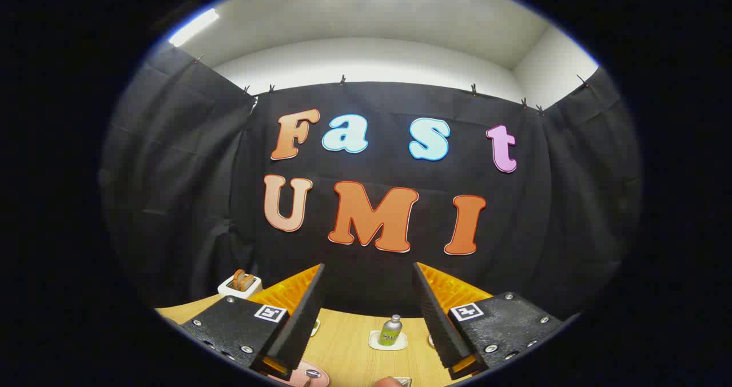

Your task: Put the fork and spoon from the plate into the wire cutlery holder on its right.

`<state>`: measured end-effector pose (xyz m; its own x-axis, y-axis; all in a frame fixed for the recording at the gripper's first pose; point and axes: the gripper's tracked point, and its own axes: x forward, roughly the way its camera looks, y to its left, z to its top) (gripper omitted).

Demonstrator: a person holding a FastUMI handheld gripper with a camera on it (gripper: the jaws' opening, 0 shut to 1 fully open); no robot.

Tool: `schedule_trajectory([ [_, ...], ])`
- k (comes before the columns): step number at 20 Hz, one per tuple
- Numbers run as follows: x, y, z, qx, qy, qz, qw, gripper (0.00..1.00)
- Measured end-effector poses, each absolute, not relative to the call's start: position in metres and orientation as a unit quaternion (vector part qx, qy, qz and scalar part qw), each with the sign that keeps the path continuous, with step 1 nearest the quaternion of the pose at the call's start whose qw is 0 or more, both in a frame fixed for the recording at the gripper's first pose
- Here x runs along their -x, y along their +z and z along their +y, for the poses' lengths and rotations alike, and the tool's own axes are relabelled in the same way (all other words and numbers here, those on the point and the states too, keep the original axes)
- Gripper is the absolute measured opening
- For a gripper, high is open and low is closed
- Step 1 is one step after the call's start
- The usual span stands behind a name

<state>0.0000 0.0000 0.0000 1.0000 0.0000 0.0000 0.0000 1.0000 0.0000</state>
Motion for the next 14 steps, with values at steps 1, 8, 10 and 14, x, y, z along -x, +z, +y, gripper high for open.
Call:
schedule_trajectory([
  [1,0.0002,-0.0004,0.0021,-0.003,0.003,0.003,1.000,0.89],
  [8,0.0011,0.0001,0.0019,-0.015,0.007,0.008,1.000,0.90],
  [10,0.0015,-0.0017,0.0023,-0.015,0.008,0.008,1.000,0.91],
  [14,0.0034,-0.0022,0.0042,-0.027,0.016,0.012,0.999,0.91],
])
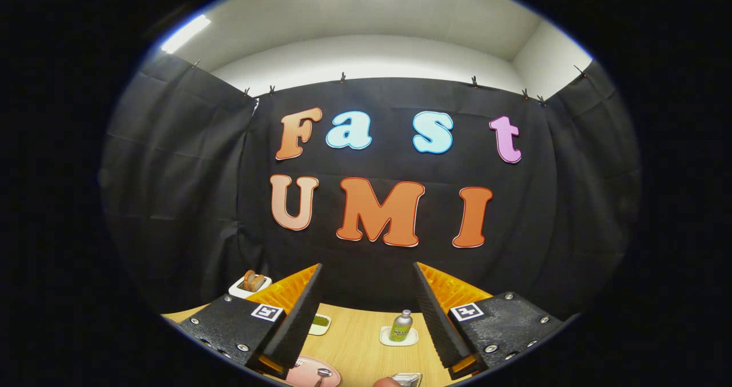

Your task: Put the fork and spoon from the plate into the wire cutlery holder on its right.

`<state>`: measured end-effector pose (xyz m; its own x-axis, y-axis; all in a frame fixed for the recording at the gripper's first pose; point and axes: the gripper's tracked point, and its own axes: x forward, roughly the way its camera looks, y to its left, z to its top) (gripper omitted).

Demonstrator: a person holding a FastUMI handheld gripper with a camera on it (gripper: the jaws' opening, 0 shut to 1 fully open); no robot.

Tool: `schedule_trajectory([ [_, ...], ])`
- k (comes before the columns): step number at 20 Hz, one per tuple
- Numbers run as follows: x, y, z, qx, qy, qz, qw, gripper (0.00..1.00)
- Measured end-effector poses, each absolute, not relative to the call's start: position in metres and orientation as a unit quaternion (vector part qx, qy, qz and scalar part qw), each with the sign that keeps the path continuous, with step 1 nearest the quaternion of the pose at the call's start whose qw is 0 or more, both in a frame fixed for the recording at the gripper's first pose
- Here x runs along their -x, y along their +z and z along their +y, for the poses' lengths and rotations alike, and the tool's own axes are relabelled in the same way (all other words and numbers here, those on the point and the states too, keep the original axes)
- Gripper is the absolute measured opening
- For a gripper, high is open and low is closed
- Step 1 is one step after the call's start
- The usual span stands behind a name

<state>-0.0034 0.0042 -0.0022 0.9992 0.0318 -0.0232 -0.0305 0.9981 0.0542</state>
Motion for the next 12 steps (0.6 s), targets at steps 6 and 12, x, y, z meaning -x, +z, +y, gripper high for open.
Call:
schedule_trajectory([
  [6,0.008,-0.002,0.010,-0.020,0.024,0.013,0.999,0.91],
  [12,0.012,-0.007,0.016,-0.019,0.021,0.016,0.999,0.91],
])
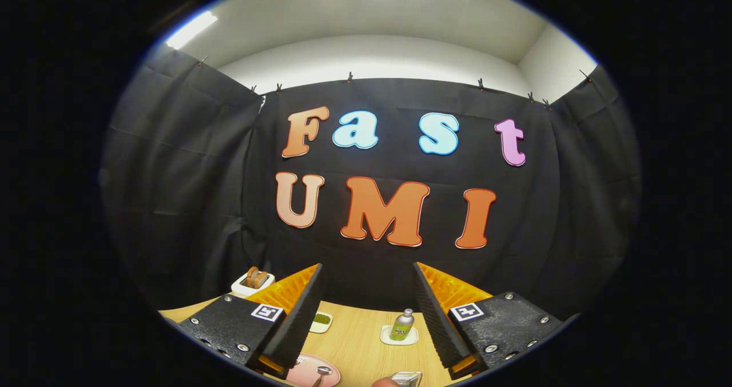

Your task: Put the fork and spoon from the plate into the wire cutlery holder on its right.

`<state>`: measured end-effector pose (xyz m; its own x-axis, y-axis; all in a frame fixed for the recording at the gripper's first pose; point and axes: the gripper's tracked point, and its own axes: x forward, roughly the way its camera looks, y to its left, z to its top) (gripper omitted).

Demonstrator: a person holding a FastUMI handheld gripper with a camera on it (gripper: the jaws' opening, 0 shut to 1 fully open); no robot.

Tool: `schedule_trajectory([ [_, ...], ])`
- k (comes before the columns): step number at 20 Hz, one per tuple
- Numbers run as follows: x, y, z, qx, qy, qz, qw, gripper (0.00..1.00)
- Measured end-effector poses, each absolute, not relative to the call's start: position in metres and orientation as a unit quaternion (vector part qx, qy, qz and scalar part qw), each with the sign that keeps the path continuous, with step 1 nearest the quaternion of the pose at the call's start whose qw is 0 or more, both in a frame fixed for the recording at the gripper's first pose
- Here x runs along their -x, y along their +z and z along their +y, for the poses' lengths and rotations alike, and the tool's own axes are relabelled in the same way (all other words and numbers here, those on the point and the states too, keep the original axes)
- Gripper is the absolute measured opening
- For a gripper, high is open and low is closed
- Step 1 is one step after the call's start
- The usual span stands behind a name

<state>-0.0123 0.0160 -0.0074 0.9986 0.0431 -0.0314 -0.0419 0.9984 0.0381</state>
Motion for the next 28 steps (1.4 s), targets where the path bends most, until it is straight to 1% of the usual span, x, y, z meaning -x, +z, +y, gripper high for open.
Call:
schedule_trajectory([
  [3,0.013,-0.018,0.020,-0.025,0.025,0.032,0.999,0.91],
  [12,0.012,-0.029,0.048,-0.036,0.034,0.046,0.998,0.91],
  [17,0.008,-0.068,0.067,-0.034,0.037,0.084,0.995,0.91],
  [20,0.005,-0.120,0.080,-0.034,0.044,0.141,0.988,0.91],
  [24,0.010,-0.214,0.120,-0.059,0.101,0.265,0.957,0.91],
  [28,0.026,-0.298,0.131,-0.011,0.109,0.381,0.918,0.91],
])
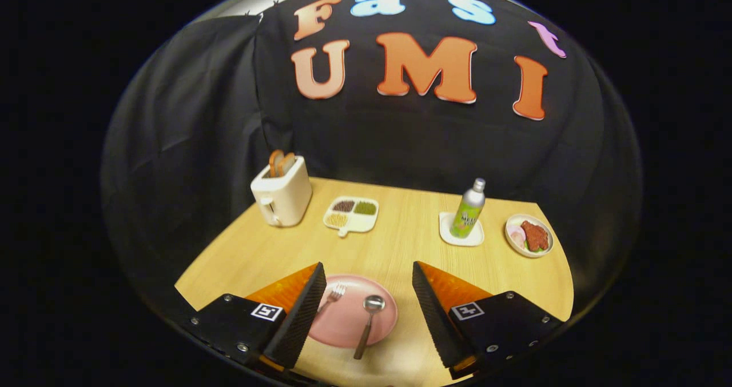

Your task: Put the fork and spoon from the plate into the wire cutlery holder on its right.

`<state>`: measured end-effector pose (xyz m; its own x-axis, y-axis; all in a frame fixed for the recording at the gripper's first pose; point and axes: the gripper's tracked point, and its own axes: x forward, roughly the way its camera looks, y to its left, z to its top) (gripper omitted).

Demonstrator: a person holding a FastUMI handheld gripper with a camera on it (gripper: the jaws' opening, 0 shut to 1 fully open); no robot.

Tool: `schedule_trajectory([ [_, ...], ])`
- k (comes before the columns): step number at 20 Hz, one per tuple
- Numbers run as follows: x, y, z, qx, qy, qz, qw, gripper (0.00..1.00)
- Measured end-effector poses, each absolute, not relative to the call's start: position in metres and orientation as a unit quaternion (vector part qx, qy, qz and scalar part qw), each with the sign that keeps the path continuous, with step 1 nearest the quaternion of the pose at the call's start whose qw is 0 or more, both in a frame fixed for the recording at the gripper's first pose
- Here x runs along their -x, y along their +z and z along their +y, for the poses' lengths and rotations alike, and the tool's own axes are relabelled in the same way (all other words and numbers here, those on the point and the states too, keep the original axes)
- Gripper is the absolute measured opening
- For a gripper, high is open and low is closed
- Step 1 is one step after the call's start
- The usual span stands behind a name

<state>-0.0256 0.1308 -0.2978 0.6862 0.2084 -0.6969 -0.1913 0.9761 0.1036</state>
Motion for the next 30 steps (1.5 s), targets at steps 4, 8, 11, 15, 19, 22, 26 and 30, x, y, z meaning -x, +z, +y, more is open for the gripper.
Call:
schedule_trajectory([
  [4,0.053,-0.366,0.147,-0.007,0.134,0.496,0.858,0.90],
  [8,0.075,-0.415,0.154,-0.018,0.131,0.576,0.807,0.82],
  [11,0.081,-0.438,0.156,-0.021,0.128,0.610,0.782,0.65],
  [15,0.090,-0.459,0.155,-0.009,0.122,0.655,0.746,0.55],
  [19,0.098,-0.474,0.157,-0.013,0.113,0.696,0.709,0.51],
  [22,0.099,-0.482,0.162,-0.026,0.104,0.717,0.689,0.42],
  [26,0.095,-0.490,0.162,-0.023,0.089,0.722,0.685,0.22],
  [30,0.093,-0.488,0.163,-0.035,0.093,0.719,0.688,0.07],
])
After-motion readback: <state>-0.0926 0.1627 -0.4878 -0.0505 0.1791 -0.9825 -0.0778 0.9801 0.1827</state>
